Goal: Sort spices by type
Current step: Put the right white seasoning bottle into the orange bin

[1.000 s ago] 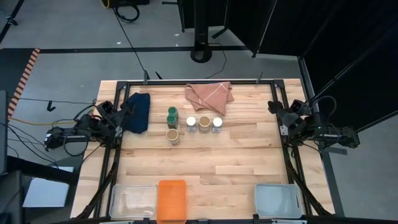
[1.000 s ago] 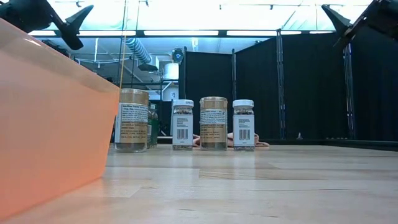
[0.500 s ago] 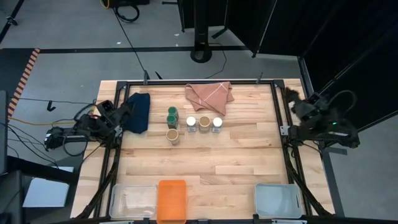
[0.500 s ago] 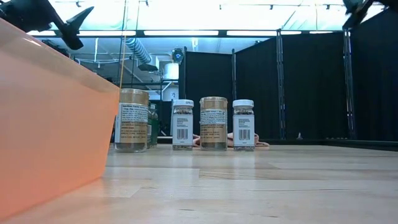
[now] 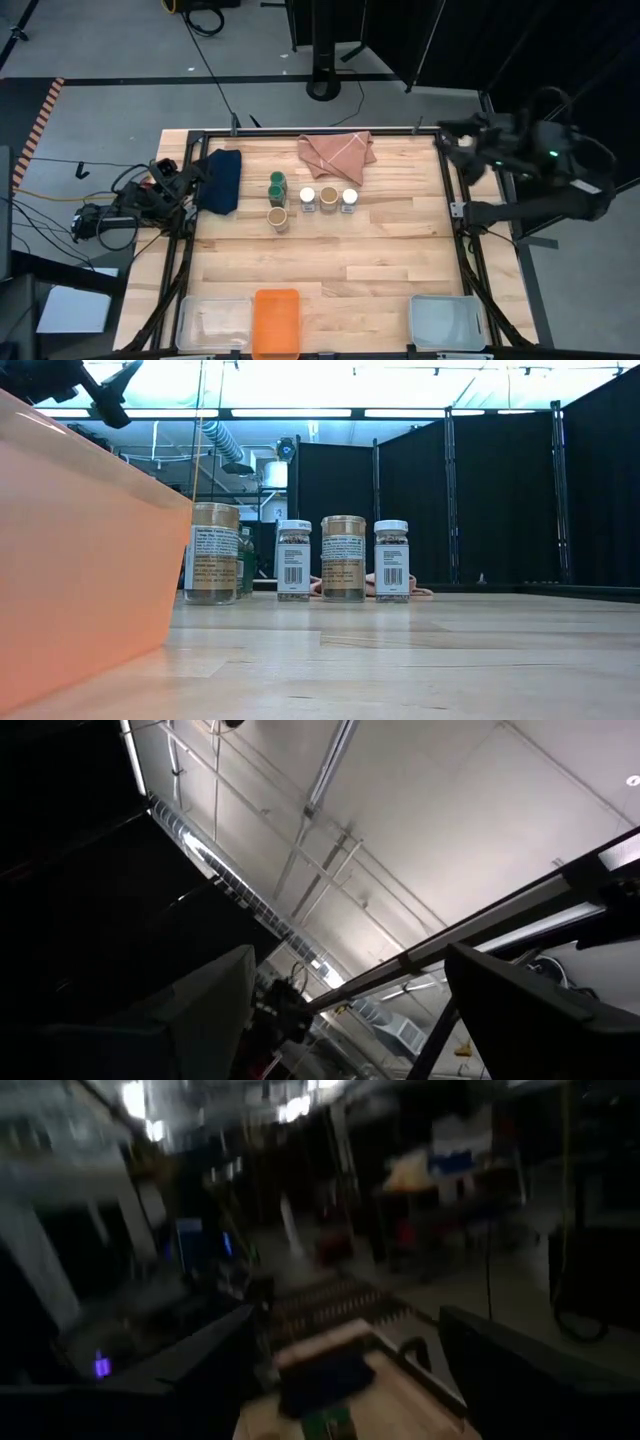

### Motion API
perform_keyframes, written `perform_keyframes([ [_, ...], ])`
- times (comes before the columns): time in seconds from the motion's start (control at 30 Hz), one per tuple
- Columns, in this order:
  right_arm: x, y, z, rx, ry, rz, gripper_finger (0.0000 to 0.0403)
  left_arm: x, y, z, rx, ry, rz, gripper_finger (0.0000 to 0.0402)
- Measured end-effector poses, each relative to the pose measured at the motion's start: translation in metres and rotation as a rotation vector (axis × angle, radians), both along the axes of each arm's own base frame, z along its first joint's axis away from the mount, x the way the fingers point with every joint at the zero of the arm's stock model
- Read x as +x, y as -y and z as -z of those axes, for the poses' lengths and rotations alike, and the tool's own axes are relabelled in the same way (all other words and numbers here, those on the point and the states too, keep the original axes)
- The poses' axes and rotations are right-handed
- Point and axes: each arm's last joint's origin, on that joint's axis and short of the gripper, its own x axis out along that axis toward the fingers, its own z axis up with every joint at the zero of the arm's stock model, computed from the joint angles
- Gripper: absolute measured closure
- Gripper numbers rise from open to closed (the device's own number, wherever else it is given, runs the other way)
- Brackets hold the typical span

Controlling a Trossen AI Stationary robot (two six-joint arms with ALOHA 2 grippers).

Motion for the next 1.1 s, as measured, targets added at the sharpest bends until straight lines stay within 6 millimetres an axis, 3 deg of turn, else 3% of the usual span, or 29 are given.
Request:
perform_keyframes([
  [0.2, 0.061, 0.006, -0.004, -0.008, -0.174, -0.011, 0.0089, 0.001, 0.001, 0.001, 0.014, -0.014, 0.013, 0.0069],
  [0.5, 0.134, 0.012, 0.037, -0.072, -0.440, -0.052, 0.0087, 0.004, 0.001, 0.003, 0.024, -0.056, 0.024, 0.0069],
  [0.73, 0.171, 0.016, 0.079, -0.045, -0.671, -0.068, 0.0088, 0.007, 0.001, 0.006, 0.022, -0.096, 0.024, 0.0069],
  [1.1, 0.209, 0.020, 0.145, 0.021, -0.993, -0.101, 0.0085, 0.008, 0.001, 0.007, 0.021, -0.118, 0.024, 0.0069],
])
